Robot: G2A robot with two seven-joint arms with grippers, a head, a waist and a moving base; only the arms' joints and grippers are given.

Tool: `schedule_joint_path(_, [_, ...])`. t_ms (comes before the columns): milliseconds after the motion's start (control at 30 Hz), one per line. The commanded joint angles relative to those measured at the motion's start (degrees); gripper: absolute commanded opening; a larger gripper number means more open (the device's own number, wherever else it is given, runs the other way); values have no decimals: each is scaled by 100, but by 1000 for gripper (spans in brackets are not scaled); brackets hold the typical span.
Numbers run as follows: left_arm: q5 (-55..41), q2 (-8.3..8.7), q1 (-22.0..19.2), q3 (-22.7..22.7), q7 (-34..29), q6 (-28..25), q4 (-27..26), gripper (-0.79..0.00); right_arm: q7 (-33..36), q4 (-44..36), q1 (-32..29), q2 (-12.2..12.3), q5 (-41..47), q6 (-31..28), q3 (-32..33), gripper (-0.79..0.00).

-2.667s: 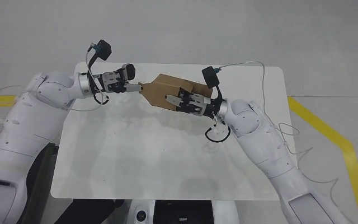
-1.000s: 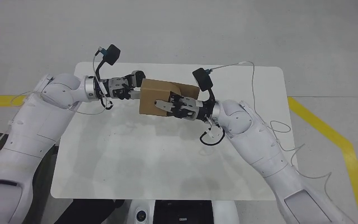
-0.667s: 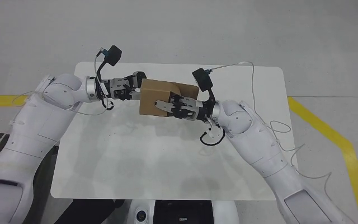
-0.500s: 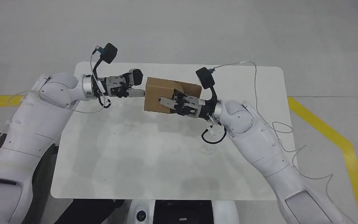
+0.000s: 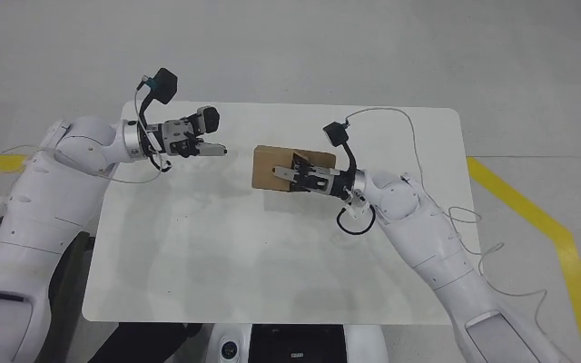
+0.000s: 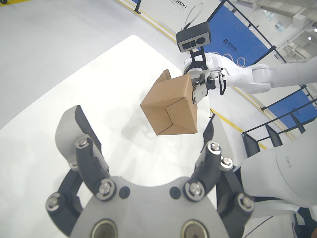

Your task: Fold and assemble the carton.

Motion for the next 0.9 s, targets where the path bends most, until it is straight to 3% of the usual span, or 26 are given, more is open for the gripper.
schedule_joint_path(0, [253, 13, 65, -75, 135, 8, -108, 0, 221, 85, 10, 6, 39, 133, -35, -785])
schedule_joint_path(200, [1043, 73, 327, -328, 627, 8, -550, 0, 255, 232, -65, -14, 55, 366, -139, -785])
schedule_joint_path(267, [1286, 98, 424, -404, 791, 8, -687, 0, 196, 251, -76, -29, 29, 418, -175, -597])
schedule_joint_path(300, [1390, 111, 469, -437, 869, 8, -738, 0, 159, 269, -76, -36, 10, 449, -189, -440])
schedule_joint_path(333, [1478, 123, 510, -465, 942, 8, -780, 0, 120, 293, -69, -42, -30, 480, -202, -191])
schedule_joint_path(367, [1563, 135, 544, -489, 1011, 8, -817, 0, 67, 320, -63, -49, -76, 514, -211, 0])
schedule_joint_path(633, [2102, 206, 702, -560, 1442, 8, -984, 0, -425, 390, -54, -96, -356, 618, -224, 0])
schedule_joint_path(867, [2593, 258, 788, -536, 1867, 8, -1076, 0, -44, 209, 9, -9, -1025, 423, -139, 0])
